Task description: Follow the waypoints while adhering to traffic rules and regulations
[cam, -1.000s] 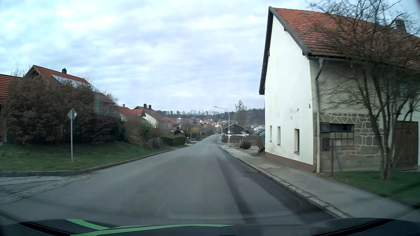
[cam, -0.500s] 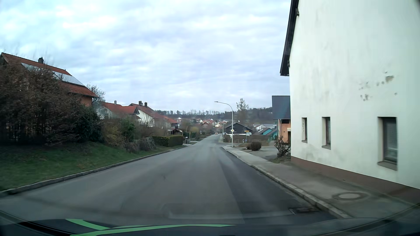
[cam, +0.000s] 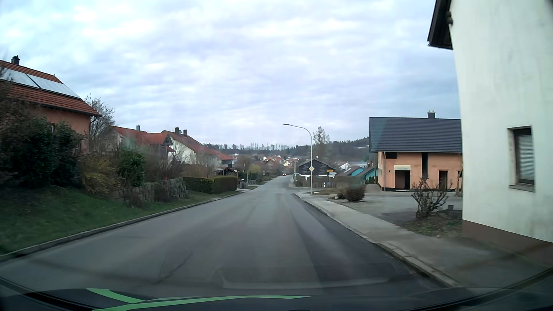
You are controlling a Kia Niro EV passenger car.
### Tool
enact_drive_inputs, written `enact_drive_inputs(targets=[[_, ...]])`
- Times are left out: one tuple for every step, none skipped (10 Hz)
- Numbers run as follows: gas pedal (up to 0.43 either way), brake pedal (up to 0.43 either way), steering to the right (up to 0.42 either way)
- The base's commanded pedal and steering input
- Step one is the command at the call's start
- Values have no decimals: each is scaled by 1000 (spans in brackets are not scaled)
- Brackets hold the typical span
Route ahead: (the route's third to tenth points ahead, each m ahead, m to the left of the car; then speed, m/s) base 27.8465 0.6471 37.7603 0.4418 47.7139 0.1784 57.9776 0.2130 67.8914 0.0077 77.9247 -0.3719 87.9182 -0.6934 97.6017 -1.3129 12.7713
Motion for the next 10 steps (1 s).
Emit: enact_drive_inputs(targets=[[0,0,0],[0,0,0],[0,0,0],[0,0,0],[0,0,0],[0,30,0],[0,61,0],[0,73,1],[0,91,1],[0,91,1]])
